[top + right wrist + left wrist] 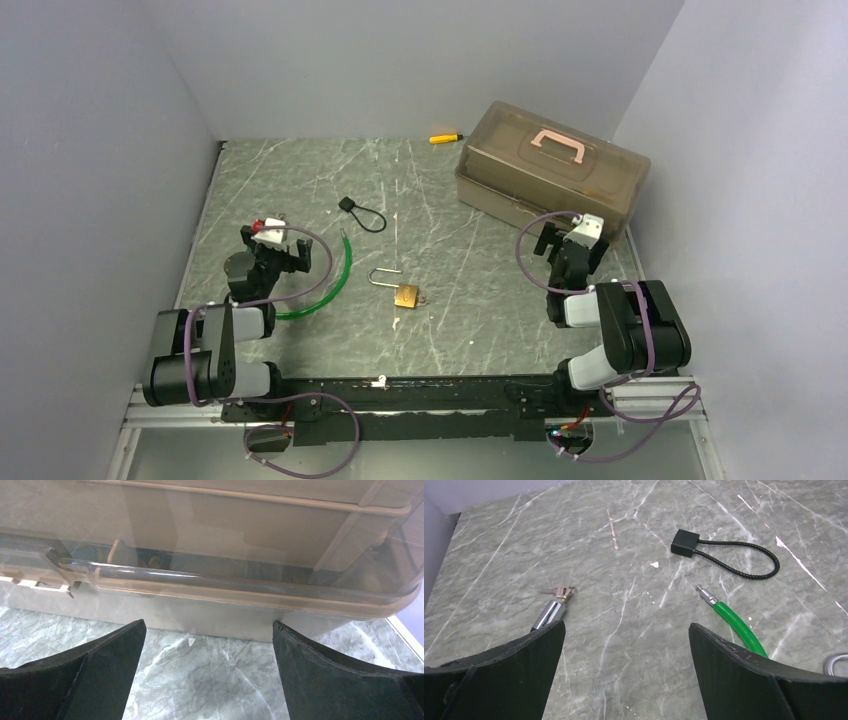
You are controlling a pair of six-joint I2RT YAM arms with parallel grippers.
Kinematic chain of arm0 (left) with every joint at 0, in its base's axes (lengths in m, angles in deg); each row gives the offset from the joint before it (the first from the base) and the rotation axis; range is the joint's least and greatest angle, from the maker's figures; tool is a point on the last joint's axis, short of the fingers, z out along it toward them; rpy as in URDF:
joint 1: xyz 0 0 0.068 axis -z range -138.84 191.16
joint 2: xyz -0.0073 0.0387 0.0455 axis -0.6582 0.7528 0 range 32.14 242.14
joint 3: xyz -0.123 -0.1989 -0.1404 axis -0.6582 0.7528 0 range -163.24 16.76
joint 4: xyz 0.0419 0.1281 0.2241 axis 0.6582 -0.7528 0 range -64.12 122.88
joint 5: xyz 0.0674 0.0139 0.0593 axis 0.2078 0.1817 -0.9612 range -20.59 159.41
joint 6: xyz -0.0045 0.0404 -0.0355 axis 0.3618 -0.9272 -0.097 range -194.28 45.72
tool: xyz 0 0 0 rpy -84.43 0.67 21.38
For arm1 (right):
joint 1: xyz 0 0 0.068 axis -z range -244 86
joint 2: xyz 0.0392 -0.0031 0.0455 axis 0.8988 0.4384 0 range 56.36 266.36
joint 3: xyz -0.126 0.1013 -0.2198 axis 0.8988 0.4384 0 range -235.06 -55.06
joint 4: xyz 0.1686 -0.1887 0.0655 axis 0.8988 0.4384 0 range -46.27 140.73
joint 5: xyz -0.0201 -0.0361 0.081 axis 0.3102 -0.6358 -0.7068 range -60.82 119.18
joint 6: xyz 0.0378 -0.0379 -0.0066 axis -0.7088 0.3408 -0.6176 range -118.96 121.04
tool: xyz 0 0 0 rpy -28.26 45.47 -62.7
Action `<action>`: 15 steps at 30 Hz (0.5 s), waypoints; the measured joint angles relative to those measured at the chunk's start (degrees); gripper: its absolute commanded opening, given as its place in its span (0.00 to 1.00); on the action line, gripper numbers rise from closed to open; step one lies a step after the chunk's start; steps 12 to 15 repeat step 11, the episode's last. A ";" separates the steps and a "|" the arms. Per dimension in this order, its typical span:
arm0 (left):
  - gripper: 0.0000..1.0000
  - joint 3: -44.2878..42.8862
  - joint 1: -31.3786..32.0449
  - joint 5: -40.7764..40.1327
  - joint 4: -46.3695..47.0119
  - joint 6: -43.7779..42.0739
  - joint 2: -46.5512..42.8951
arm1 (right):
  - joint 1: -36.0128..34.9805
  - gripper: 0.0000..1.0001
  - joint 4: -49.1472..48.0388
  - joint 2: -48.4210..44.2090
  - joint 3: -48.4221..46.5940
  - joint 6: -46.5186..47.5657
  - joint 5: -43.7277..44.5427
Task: Unlock with the key
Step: Reset both arms
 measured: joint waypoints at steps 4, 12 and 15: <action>0.99 -0.02 0.00 -0.44 -0.46 -0.44 0.00 | 0.00 1.00 -0.07 0.00 0.00 0.02 0.00; 0.99 -0.07 0.00 -0.52 -0.81 -0.50 0.02 | 0.00 1.00 -0.22 0.00 0.07 0.02 0.00; 0.99 -0.07 0.00 -0.52 -0.81 -0.50 0.02 | 0.00 1.00 -0.22 0.00 0.07 0.02 0.00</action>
